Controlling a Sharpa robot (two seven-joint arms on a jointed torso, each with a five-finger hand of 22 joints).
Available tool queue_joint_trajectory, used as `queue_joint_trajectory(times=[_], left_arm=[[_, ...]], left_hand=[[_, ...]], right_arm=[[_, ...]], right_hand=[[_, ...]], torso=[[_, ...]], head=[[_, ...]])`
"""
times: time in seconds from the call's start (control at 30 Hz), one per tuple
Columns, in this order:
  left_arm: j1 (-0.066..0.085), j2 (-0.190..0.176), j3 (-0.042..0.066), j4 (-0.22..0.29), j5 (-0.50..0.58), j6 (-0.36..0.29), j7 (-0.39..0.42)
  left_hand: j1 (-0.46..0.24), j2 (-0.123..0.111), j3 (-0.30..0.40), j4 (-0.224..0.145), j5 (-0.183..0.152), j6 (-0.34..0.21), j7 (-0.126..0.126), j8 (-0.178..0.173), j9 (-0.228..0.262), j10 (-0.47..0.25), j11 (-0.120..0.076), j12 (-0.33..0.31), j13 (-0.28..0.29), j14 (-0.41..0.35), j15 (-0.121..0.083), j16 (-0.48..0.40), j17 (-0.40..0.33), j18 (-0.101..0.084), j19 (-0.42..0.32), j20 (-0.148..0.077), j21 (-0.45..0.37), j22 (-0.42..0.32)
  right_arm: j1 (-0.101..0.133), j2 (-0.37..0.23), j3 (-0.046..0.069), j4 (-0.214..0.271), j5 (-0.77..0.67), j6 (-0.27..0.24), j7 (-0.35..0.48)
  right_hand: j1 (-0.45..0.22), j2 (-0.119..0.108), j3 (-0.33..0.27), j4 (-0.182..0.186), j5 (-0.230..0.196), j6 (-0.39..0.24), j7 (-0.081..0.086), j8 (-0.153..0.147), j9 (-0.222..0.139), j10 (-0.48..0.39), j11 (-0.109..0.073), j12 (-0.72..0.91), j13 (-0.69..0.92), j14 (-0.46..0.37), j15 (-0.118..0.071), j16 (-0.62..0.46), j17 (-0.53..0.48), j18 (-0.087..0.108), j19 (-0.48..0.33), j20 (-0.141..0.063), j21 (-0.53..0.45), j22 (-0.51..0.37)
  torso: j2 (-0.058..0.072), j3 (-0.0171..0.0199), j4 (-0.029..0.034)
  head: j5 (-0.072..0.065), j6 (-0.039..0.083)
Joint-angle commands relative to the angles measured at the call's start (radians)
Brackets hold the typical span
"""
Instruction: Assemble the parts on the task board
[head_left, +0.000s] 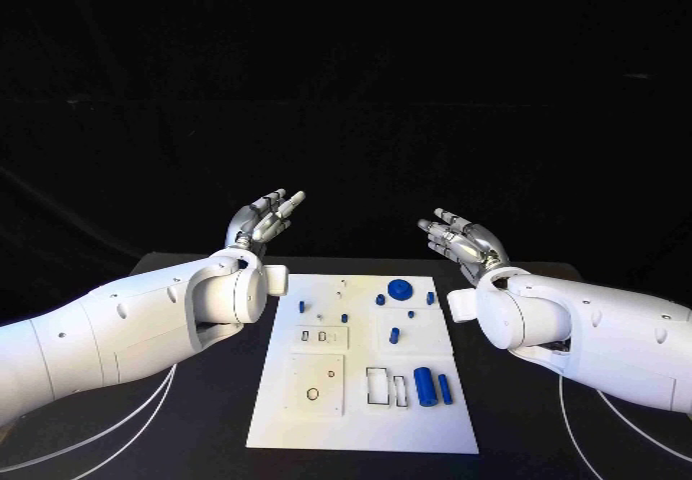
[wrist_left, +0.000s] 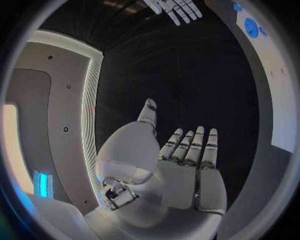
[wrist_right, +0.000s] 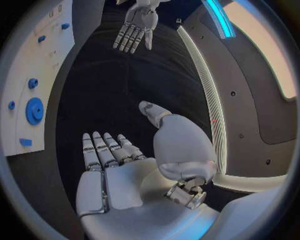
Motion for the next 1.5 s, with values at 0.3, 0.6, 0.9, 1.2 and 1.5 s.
queue_joint_trajectory(times=[0.3, 0.6, 0.9, 1.2, 1.5], left_arm=[[0.002, -0.037, 0.000, 0.014, 0.020, 0.098, 0.005], [0.003, -0.065, 0.000, 0.042, -0.038, 0.164, -0.038], [0.008, -0.113, 0.001, 0.103, -0.118, 0.223, -0.072], [0.012, -0.171, 0.010, 0.213, -0.151, 0.255, -0.088], [0.021, -0.191, 0.014, 0.290, -0.154, 0.257, -0.083]], left_hand=[[0.100, 0.002, 0.009, 0.016, 0.013, 0.372, 0.126, 0.102, 0.056, 0.421, 0.041, 0.061, 0.030, 0.234, 0.015, 0.186, 0.041, 0.023, 0.231, 0.001, 0.131, 0.063], [0.159, 0.006, -0.010, -0.010, 0.025, 0.508, 0.070, 0.160, 0.082, 0.668, -0.016, 0.098, 0.033, 0.476, -0.052, 0.234, 0.076, 0.077, 0.400, -0.011, 0.229, 0.087], [0.194, 0.020, -0.055, -0.070, 0.022, 0.559, 0.045, 0.173, 0.100, 0.759, -0.045, 0.076, 0.032, 0.582, -0.082, 0.215, 0.103, 0.078, 0.465, -0.038, 0.254, 0.080], [0.174, 0.054, -0.138, -0.117, 0.018, 0.569, 0.040, 0.167, 0.109, 0.808, -0.057, 0.051, 0.033, 0.646, -0.098, 0.198, 0.138, 0.077, 0.507, -0.054, 0.266, 0.071], [0.165, 0.067, -0.167, -0.131, 0.018, 0.562, 0.044, 0.161, 0.111, 0.797, -0.051, 0.038, 0.032, 0.642, -0.094, 0.184, 0.147, 0.076, 0.504, -0.052, 0.262, 0.066]], right_arm=[[0.035, 0.002, -0.025, -0.080, -0.459, 0.037, -0.101], [0.052, 0.004, -0.024, -0.107, -0.744, 0.038, -0.169], [0.081, 0.001, -0.023, -0.119, -0.980, 0.118, -0.263], [0.118, 0.015, -0.023, -0.116, -1.249, 0.235, -0.379], [0.144, 0.035, -0.023, -0.096, -1.402, 0.300, -0.434]], right_hand=[[0.193, -0.022, 0.060, -0.156, -0.020, 0.502, 0.149, 0.166, 0.090, 0.557, -0.027, 0.086, 0.034, 0.496, -0.047, 0.149, 0.088, 0.085, 0.454, 0.002, 0.169, 0.075], [0.210, -0.044, 0.073, -0.214, -0.052, 0.609, 0.105, 0.214, 0.109, 0.706, -0.074, 0.087, 0.035, 0.663, -0.100, 0.183, 0.118, 0.128, 0.587, -0.005, 0.191, 0.068], [0.198, -0.058, 0.076, -0.236, -0.063, 0.645, 0.085, 0.224, 0.129, 0.779, -0.096, 0.069, 0.038, 0.760, -0.130, 0.197, 0.158, 0.131, 0.670, -0.032, 0.205, 0.066], [0.166, -0.101, 0.028, -0.242, -0.045, 0.674, 0.054, 0.235, 0.179, 0.855, -0.139, 0.044, 0.046, 1.000, -0.207, 0.316, 0.296, 0.131, 0.876, -0.113, 0.308, 0.110], [0.159, -0.089, -0.024, -0.245, -0.039, 0.710, 0.030, 0.214, 0.212, 0.879, -0.167, 0.040, 0.066, 1.158, -0.250, 0.614, 0.516, 0.125, 0.998, -0.180, 0.531, 0.256]], torso=[[0.007, -0.0007, -0.0045], [0.027, -0.0004, -0.0061], [0.054, -0.0005, -0.0044], [0.098, -0.0017, 0.0007], [0.135, -0.0043, 0.0129]], head=[[0.006, -0.021], [0.004, -0.027], [-0.005, -0.022], [-0.013, -0.013], [-0.025, -0.007]])
